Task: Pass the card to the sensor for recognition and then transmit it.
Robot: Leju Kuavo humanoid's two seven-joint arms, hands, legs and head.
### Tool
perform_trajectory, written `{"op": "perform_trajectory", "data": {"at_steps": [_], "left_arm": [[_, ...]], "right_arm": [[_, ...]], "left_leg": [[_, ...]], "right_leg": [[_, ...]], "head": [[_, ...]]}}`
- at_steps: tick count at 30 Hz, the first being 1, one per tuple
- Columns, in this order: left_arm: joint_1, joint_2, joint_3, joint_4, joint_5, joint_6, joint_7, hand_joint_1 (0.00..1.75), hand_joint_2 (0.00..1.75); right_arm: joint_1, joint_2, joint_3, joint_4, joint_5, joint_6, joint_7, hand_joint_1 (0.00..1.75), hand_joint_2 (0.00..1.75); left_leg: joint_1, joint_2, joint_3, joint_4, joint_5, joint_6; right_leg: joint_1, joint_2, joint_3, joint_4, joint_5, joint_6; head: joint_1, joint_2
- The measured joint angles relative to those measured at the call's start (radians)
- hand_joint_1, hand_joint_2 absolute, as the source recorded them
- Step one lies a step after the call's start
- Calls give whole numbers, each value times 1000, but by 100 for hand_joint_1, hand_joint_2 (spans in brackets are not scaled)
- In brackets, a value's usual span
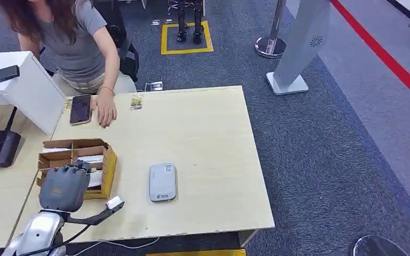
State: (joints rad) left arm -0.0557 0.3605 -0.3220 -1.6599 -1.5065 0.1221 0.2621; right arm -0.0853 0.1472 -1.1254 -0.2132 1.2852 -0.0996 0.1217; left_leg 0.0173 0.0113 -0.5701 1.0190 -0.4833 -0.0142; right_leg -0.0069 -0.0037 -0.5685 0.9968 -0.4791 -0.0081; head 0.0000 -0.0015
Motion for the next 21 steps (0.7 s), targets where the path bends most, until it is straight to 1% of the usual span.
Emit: {"op": "perform_trajectory", "data": {"at_steps": [2,7,12,14,16,17,21], "left_arm": [[-12,-3,0,-36,-33,7,13,175,175],[-65,-7,0,-106,-36,-11,17,175,175],[-141,-10,0,-132,-36,-45,18,175,175],[-186,-13,0,-132,-35,-72,17,175,175],[-245,-16,0,-106,-31,-102,18,175,175],[-280,-16,2,-73,-31,-112,18,175,175],[-380,-16,12,56,-32,-107,14,175,175]], "right_arm": [[0,0,0,0,2,3,0,0,0],[0,3,0,0,7,4,0,0,0],[-1,4,2,0,19,15,-8,0,0],[-1,4,8,1,30,18,-10,0,0],[-2,4,15,1,51,22,-10,0,0],[-3,4,22,1,62,25,-11,0,0],[-8,4,42,1,83,34,-10,0,0]], "left_leg": [[0,0,0,0,0,0],[0,0,0,0,0,0],[0,-1,0,0,0,0],[0,-1,0,0,1,0],[0,-1,0,0,1,0],[0,-1,0,0,1,0],[0,0,0,0,2,0]], "right_leg": [[0,0,0,0,0,0],[0,0,0,0,0,0],[0,-1,0,0,0,0],[0,-1,0,0,1,0],[0,-1,0,0,1,0],[0,-1,0,0,1,0],[0,0,0,0,2,-1]], "head": [[0,0],[0,0],[0,0],[0,0],[0,0],[0,0],[0,0]]}}
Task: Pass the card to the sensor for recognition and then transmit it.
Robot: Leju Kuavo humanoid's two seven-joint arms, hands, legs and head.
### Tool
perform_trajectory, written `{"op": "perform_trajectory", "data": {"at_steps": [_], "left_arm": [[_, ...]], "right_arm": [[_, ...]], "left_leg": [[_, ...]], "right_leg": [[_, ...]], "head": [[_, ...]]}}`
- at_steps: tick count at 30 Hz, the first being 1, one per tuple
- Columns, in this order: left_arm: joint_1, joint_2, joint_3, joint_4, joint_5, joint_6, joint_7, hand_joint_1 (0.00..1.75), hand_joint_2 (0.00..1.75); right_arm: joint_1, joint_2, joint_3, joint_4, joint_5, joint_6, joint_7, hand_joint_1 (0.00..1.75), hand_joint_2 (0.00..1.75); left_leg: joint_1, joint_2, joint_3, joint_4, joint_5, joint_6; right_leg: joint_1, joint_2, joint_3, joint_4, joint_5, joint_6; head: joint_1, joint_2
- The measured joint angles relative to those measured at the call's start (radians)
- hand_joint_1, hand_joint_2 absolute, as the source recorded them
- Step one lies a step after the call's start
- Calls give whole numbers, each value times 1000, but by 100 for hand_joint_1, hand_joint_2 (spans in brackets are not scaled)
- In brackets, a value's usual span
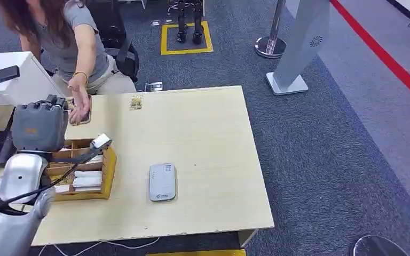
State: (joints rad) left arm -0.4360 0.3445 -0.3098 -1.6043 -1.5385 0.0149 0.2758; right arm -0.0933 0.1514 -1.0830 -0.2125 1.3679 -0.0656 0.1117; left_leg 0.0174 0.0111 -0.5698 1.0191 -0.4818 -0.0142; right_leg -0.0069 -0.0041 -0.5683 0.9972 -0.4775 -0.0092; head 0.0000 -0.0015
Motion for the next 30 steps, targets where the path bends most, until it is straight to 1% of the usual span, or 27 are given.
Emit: {"op": "perform_trajectory", "data": {"at_steps": [3,6,9,13,14,15,18,24,30], "left_arm": [[-44,1,11,82,-2,9,-6,175,175],[-104,2,18,189,-3,21,-16,175,175],[-133,5,22,259,-4,48,-19,175,175],[-144,6,22,315,-4,67,-19,175,175],[-144,6,22,325,-4,72,-19,72,175],[-144,5,22,336,-4,77,-19,0,175],[-144,4,22,353,-4,86,-19,0,175],[-123,1,23,359,-4,133,-19,0,175],[-101,0,25,359,-4,139,-19,0,175]], "right_arm": [[-4,0,15,0,16,3,7,0,0],[-10,0,29,0,25,4,14,0,0],[-12,0,39,1,25,5,21,0,0],[-10,0,41,2,25,4,23,0,0],[-10,0,42,3,24,4,24,0,0],[-9,0,42,3,24,4,24,0,0],[-8,0,42,4,23,4,24,0,0],[-6,0,42,4,18,3,23,0,0],[-5,0,42,4,18,3,23,0,0]], "left_leg": [[0,0,0,0,0,0],[0,0,-1,0,0,0],[0,0,0,0,0,0],[0,0,0,0,0,0],[0,0,0,0,0,0],[0,1,0,0,0,0],[0,0,0,0,0,0],[0,0,-1,0,0,0],[0,0,-1,0,0,0]], "right_leg": [[0,1,0,0,0,0],[0,0,0,0,0,0],[0,1,0,0,0,0],[0,1,0,0,0,0],[0,1,0,0,0,0],[0,1,-1,0,0,0],[0,1,0,0,0,0],[0,1,0,0,0,0],[0,0,0,0,0,0]], "head": [[-1,0],[1,0],[0,0],[0,0],[0,0],[0,0],[0,0],[0,0],[0,0]]}}
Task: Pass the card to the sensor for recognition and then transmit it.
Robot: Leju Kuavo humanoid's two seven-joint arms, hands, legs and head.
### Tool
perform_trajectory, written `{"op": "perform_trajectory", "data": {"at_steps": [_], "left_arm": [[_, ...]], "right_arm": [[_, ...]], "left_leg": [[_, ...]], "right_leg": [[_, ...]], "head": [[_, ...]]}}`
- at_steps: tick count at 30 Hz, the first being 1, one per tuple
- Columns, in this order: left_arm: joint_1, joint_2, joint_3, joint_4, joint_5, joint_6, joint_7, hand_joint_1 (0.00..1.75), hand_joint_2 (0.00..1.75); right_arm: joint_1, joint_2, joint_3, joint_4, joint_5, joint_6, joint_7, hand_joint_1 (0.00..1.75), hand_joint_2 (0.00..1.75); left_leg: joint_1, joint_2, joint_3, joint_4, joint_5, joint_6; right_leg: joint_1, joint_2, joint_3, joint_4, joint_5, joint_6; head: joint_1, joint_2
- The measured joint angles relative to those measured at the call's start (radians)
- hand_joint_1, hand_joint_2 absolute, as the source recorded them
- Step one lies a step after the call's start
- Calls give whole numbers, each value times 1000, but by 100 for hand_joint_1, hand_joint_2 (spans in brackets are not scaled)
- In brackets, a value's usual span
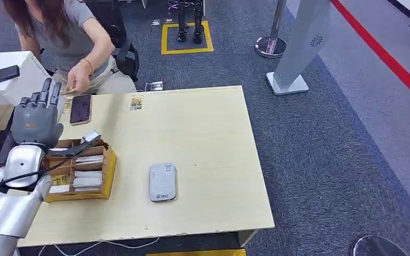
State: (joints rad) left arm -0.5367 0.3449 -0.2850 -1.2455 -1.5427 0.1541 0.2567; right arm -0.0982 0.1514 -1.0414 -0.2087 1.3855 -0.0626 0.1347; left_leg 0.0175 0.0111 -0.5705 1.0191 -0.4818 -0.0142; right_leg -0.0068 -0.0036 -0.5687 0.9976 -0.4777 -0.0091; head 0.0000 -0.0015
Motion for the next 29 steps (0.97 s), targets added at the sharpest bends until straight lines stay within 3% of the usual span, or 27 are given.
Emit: {"op": "perform_trajectory", "data": {"at_steps": [7,11,12,16,20,22,26,29], "left_arm": [[8,0,5,0,0,3,0,0,175],[48,-11,28,-53,78,45,-64,0,175],[64,-21,37,-75,141,47,-89,0,175],[180,-63,100,-237,577,20,-240,0,175],[312,-97,183,-416,1020,-65,-385,0,175],[358,-109,216,-468,1114,-92,-417,0,175],[410,-124,263,-538,1166,-119,-433,0,175],[458,-136,293,-577,1420,-226,-475,0,175]], "right_arm": [[1,0,0,0,0,0,0,0,0],[2,0,-1,0,-16,0,-3,0,0],[2,0,-2,0,-19,0,-4,0,0],[6,0,-7,0,-36,0,-11,0,0],[15,0,-14,0,-52,0,-13,0,0],[17,0,-18,0,-52,0,-14,0,0],[17,0,-22,0,-52,-1,-14,0,0],[17,0,-27,0,-52,-2,-17,0,0]], "left_leg": [[0,0,0,0,0,0],[0,0,0,0,0,0],[0,0,0,0,0,0],[0,2,0,0,-2,0],[0,3,0,0,-3,0],[0,2,0,0,-3,0],[0,2,0,0,-2,0],[0,2,1,0,-2,0]], "right_leg": [[0,0,0,0,0,0],[0,0,0,0,0,0],[0,0,0,0,0,0],[0,2,0,-1,-1,1],[0,3,0,-1,-2,1],[0,2,-1,-1,-2,1],[0,1,0,-1,-2,1],[0,2,1,-1,-1,1]], "head": [[0,0],[0,0],[0,0],[0,0],[0,0],[0,0],[0,0],[0,0]]}}
